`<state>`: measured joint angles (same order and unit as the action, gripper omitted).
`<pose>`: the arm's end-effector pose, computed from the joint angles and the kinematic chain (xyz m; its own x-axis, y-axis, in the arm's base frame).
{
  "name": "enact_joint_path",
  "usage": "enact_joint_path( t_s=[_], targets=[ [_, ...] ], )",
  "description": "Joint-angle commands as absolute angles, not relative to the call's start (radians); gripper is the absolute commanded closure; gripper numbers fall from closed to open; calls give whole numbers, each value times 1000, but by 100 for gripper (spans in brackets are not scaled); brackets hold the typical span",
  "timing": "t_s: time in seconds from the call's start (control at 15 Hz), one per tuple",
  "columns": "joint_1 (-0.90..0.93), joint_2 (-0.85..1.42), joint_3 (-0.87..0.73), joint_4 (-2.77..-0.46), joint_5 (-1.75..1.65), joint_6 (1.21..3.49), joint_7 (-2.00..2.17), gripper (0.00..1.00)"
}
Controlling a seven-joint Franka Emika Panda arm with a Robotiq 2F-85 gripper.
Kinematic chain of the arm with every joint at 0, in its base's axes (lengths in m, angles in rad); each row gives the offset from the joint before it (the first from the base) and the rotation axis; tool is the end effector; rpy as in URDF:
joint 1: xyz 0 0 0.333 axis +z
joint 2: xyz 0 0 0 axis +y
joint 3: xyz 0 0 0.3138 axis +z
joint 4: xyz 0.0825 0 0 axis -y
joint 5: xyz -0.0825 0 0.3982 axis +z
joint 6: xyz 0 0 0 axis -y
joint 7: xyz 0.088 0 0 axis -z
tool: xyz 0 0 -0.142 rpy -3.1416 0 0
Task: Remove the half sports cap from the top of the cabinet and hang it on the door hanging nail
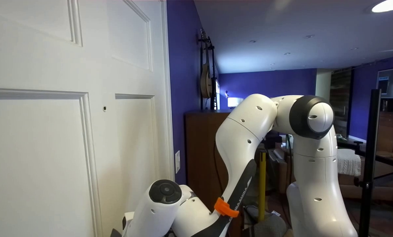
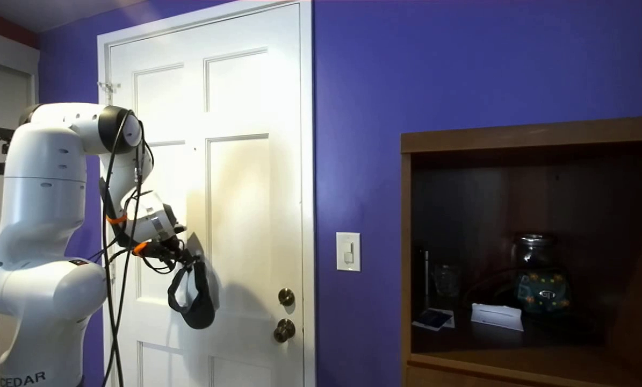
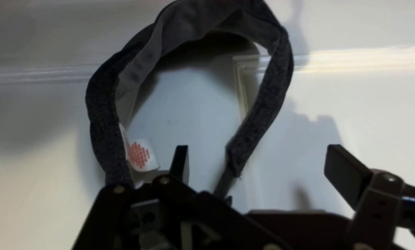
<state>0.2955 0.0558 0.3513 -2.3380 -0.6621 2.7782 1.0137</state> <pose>0.4359 0.3540 0.3049 0.8600 0.1792 0.4777 0.2051 -0.9787 -0.0021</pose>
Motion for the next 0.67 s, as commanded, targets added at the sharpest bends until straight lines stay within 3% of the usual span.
enact_joint_path(
  t_s=[0.0, 0.6],
  targets=[
    [304, -15, 389, -2400, -483, 2742, 925, 0],
    [384, -282, 440, -2464, -226, 2287, 849, 0]
  ],
)
